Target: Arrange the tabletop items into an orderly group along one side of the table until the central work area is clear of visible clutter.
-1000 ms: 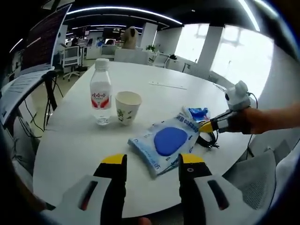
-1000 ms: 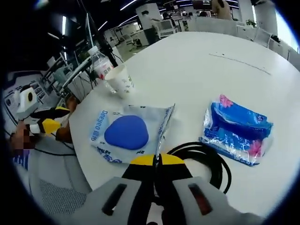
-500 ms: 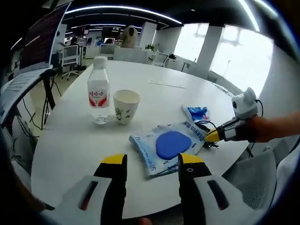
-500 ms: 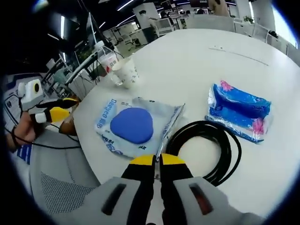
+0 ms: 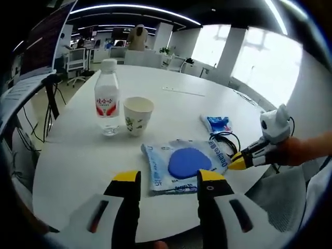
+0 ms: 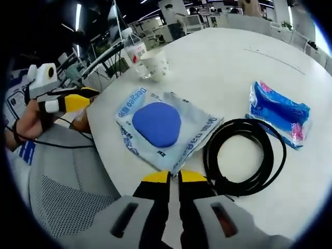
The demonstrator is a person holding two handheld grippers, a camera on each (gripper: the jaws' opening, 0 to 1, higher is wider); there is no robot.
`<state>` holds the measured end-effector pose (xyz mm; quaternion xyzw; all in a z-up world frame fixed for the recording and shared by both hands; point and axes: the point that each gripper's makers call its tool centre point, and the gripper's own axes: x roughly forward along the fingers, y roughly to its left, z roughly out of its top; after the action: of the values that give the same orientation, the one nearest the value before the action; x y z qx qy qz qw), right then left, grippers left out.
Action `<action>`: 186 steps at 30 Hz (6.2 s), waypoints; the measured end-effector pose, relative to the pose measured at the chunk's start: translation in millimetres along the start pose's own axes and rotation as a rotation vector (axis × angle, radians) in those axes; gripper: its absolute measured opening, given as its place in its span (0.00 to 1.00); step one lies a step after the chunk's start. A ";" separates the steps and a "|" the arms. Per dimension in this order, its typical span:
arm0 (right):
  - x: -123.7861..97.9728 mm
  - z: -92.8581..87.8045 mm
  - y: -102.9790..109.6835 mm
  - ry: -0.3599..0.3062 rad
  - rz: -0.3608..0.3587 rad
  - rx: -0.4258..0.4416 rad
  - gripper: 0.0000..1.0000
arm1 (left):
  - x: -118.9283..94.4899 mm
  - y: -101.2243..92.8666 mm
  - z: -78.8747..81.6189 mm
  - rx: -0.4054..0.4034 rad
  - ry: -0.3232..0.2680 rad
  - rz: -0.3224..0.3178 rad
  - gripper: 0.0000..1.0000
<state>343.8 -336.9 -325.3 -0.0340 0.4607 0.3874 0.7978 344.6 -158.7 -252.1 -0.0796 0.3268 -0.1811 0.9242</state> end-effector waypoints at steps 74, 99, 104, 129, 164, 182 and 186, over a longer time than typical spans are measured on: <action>-0.6 17.3 -20.1 -0.090 -0.011 0.252 0.13 | 54.9 18.3 -45.8 0.012 0.248 -0.033 0.33; 1.5 14.0 -15.6 -0.065 0.015 0.239 0.00 | 57.3 16.4 -57.1 0.031 0.286 -0.028 0.01; -1.7 15.5 -14.7 -0.063 0.010 0.200 0.00 | 57.8 7.5 -52.5 0.027 0.277 -0.063 0.00; -23.9 65.7 -44.3 -0.123 -0.038 0.093 0.00 | 78.2 -7.9 -21.6 -0.002 0.239 -0.086 0.00; 5.0 118.0 -94.3 -0.079 -0.089 -0.029 0.00 | 111.5 -23.3 -21.3 -0.023 0.276 -0.100 0.00; -0.3 96.2 -130.6 -0.129 -0.152 0.146 0.00 | 131.9 -26.6 -10.5 -0.070 0.257 -0.093 0.00; -5.4 95.4 -137.0 -0.137 -0.161 0.152 0.00 | 138.5 -30.7 -6.6 -0.068 0.254 -0.096 0.00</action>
<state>499.0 -396.4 -308.0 0.0165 0.4292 0.2875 0.8561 431.5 -240.8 -328.7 -0.1025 0.4430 -0.2225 0.8624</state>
